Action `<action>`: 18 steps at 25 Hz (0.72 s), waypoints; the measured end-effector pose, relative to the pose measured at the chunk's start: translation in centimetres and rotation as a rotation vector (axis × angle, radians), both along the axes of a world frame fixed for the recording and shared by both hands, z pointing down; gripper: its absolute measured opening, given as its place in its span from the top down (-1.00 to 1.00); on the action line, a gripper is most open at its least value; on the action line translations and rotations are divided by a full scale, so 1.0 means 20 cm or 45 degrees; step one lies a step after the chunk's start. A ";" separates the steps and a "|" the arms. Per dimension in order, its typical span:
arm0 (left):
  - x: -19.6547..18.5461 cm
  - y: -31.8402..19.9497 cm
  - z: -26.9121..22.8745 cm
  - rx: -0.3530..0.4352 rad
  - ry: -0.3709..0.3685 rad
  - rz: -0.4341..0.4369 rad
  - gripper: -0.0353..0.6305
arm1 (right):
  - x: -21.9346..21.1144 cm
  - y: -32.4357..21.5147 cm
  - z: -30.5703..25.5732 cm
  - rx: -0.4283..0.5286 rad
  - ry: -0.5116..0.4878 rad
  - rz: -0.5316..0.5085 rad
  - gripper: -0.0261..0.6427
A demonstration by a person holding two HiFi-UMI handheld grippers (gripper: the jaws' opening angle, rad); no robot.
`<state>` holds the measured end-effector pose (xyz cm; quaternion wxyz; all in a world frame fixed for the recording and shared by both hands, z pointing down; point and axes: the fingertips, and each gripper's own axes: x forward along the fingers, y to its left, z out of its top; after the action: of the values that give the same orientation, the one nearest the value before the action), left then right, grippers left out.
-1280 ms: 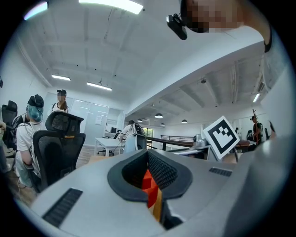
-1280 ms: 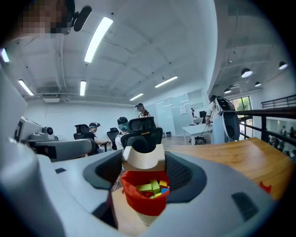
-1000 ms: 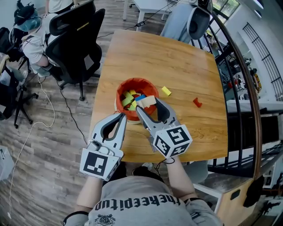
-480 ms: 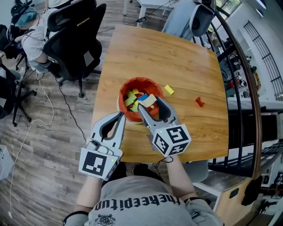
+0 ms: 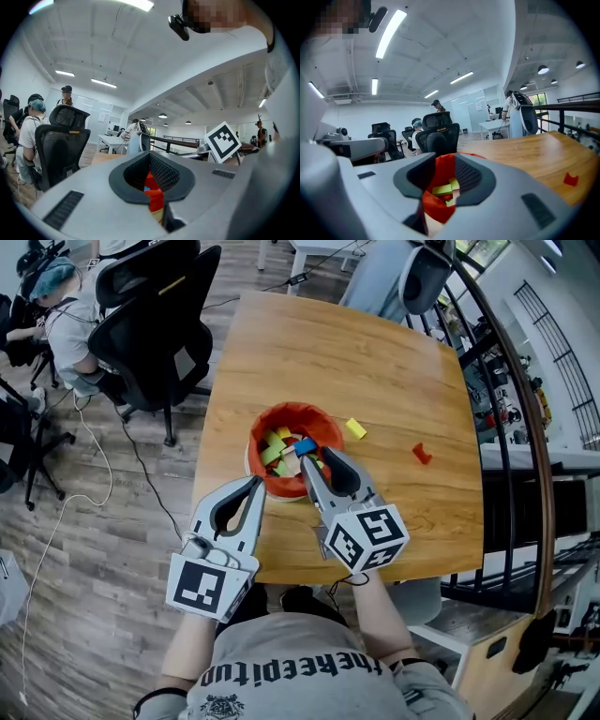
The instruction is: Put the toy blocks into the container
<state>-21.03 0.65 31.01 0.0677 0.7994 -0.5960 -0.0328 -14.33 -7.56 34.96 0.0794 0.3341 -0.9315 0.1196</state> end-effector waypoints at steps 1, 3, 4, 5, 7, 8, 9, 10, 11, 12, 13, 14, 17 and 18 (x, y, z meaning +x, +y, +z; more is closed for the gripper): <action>0.00 0.00 0.00 0.001 0.000 0.004 0.85 | 0.01 0.00 -0.01 0.006 -0.002 0.002 0.62; 0.01 -0.01 0.00 0.000 0.002 0.013 0.85 | 0.02 0.01 -0.03 0.027 -0.003 -0.002 0.83; 0.02 -0.01 -0.01 0.000 0.003 0.018 0.85 | 0.02 0.02 -0.04 0.040 -0.005 -0.008 0.87; 0.03 -0.01 -0.01 0.000 0.003 0.025 0.85 | 0.03 0.03 -0.05 0.050 -0.007 -0.015 0.89; 0.05 -0.02 -0.01 0.002 0.002 0.041 0.85 | 0.04 0.04 -0.06 0.063 -0.010 -0.029 0.89; 0.06 -0.02 -0.01 0.003 0.001 0.051 0.85 | 0.05 0.05 -0.07 0.068 -0.012 -0.032 0.89; 0.07 -0.02 -0.01 0.004 0.001 0.062 0.85 | 0.06 0.06 -0.08 0.071 -0.013 -0.032 0.89; 0.09 -0.02 -0.02 0.005 0.000 0.075 0.85 | 0.07 0.07 -0.08 0.072 -0.014 -0.029 0.89; 0.10 -0.03 -0.02 0.007 -0.001 0.088 0.85 | 0.08 0.07 -0.09 0.073 -0.017 -0.024 0.89; 0.12 -0.03 -0.02 0.009 -0.002 0.103 0.85 | 0.10 0.08 -0.09 0.073 -0.021 -0.017 0.89; 0.14 -0.04 -0.02 0.011 -0.003 0.119 0.85 | 0.12 0.08 -0.10 0.074 -0.024 -0.009 0.89; 0.16 -0.05 -0.02 0.013 -0.003 0.135 0.85 | 0.14 0.08 -0.10 0.075 -0.027 0.001 0.89; 0.22 -0.06 -0.03 0.017 -0.003 0.189 0.85 | 0.20 0.09 -0.11 0.082 -0.028 0.043 0.89; 0.24 -0.07 -0.03 0.018 -0.003 0.209 0.85 | 0.22 0.09 -0.12 0.084 -0.028 0.061 0.89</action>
<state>-16.29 -0.70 30.41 0.0638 0.8460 -0.5284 -0.0302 -9.88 -5.75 32.63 0.0551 0.3573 -0.9276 0.0942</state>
